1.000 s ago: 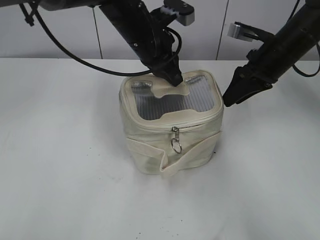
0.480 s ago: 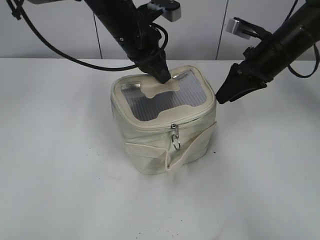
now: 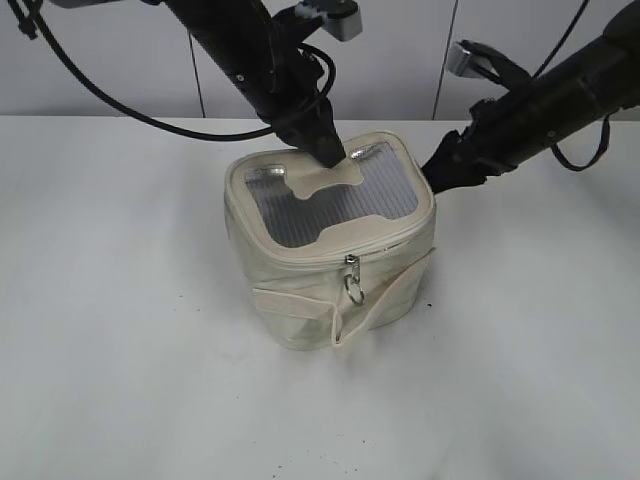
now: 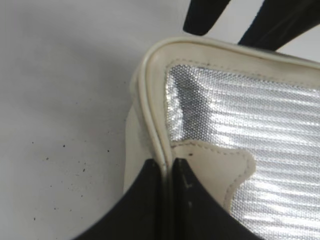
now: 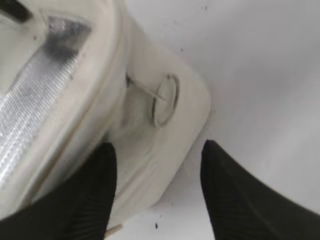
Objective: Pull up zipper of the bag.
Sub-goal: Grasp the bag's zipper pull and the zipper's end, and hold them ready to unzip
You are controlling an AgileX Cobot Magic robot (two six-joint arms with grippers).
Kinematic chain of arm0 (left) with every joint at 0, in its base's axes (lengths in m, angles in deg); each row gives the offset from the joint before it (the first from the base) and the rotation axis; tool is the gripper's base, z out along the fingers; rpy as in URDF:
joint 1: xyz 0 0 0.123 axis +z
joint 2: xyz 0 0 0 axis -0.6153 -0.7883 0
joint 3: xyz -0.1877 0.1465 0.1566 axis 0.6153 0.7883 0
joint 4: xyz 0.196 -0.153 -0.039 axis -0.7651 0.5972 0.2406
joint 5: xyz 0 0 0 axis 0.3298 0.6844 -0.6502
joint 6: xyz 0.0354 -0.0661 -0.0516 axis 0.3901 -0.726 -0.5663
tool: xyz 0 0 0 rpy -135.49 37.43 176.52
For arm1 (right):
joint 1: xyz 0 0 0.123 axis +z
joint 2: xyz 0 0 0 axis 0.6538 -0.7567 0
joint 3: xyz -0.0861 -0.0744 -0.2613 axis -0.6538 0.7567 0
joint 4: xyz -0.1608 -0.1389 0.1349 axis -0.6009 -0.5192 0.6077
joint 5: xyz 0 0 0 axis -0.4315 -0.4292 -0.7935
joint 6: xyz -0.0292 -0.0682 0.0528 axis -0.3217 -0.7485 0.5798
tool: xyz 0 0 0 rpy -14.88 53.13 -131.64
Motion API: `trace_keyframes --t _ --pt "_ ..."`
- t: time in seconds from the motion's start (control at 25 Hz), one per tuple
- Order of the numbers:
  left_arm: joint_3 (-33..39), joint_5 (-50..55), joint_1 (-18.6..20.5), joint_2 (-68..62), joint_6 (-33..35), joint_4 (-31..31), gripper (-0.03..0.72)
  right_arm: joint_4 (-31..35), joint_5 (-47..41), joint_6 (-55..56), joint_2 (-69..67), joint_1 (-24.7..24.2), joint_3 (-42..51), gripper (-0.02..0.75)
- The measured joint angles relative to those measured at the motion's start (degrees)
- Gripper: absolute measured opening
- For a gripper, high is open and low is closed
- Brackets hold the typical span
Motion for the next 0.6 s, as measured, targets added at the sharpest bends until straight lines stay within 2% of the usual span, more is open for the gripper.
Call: trace_keyframes --t 0.16,0.24,0.32,0.4,0.6 --pt "0.0 -0.19 0.0 -0.19 0.11 0.0 0.045 3.71 1.66 -7.19 0.0 0.55 0.13 0.393" --pt "0.0 -0.76 -0.15 -0.52 0.13 0.0 0.045 3.92 1.66 -8.25 0.0 1.04 0.17 0.29" --pt "0.0 -1.69 -0.49 -0.66 0.18 -0.31 0.045 3.96 1.46 -8.05 0.0 1.35 0.17 0.109" --pt "0.0 -2.46 -1.14 -0.73 0.28 -0.89 0.045 2.77 1.32 -5.36 0.11 1.41 0.17 0.021" --pt "0.0 -4.23 -2.99 -0.77 2.56 -1.24 0.044 -8.41 0.35 8.96 2.22 1.71 0.17 0.005"
